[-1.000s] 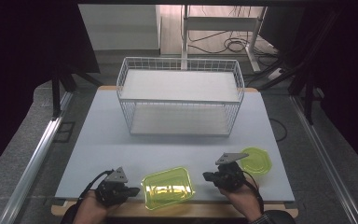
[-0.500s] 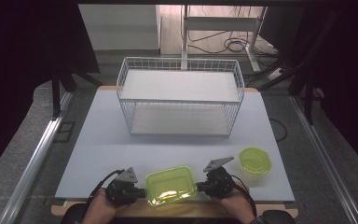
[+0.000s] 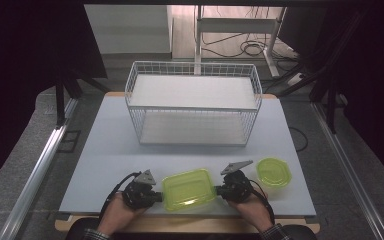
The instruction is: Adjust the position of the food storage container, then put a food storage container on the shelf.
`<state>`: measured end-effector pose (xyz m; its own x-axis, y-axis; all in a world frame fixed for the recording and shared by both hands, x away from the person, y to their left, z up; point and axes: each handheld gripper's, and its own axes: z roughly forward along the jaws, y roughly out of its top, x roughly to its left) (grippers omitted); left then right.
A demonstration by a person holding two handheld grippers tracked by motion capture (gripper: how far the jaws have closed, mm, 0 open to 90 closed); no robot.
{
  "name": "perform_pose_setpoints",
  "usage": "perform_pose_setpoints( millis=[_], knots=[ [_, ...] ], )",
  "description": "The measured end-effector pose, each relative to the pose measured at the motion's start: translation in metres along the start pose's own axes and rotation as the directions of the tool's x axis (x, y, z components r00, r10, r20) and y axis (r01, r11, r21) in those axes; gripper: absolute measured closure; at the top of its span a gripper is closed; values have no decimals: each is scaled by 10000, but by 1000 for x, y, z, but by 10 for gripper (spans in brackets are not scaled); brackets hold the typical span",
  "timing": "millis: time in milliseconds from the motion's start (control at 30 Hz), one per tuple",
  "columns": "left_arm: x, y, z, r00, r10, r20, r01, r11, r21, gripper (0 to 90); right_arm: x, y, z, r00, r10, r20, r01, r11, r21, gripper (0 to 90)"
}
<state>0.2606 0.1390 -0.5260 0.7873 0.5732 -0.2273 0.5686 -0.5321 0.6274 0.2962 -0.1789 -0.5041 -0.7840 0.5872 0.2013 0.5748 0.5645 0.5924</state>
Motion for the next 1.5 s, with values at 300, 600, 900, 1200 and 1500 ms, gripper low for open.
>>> perform_pose_setpoints(
  millis=[300, 600, 900, 1200, 1500],
  knots=[
    [16, 21, 9, 9992, 158, -355, -160, 9999, -48, 893, -16, 7, 4, 9991, 167, 397, -168, 9999, 14, 891],
    [25, 30, 14, 9976, 279, -637, -281, 9996, -8, 878, -31, 18, 9, 9975, 78, 704, -75, 10000, -33, 891],
    [24, 16, -4, 9913, -62, -1315, -7, 9986, -525, 551, -34, 14, -4, 9910, -61, 1336, 121, 9990, -441, 793],
    [21, -1, -13, 9766, -565, -2077, 357, 9941, -1026, 139, -39, 3, -23, 9821, 249, 1867, 13, 9903, -1387, 355],
    [19, -10, -13, 9699, -204, -2426, -182, 9876, -1558, 9, -41, 2, -29, 9859, 436, 1618, -4, 9661, -2582, 128]
  ],
)
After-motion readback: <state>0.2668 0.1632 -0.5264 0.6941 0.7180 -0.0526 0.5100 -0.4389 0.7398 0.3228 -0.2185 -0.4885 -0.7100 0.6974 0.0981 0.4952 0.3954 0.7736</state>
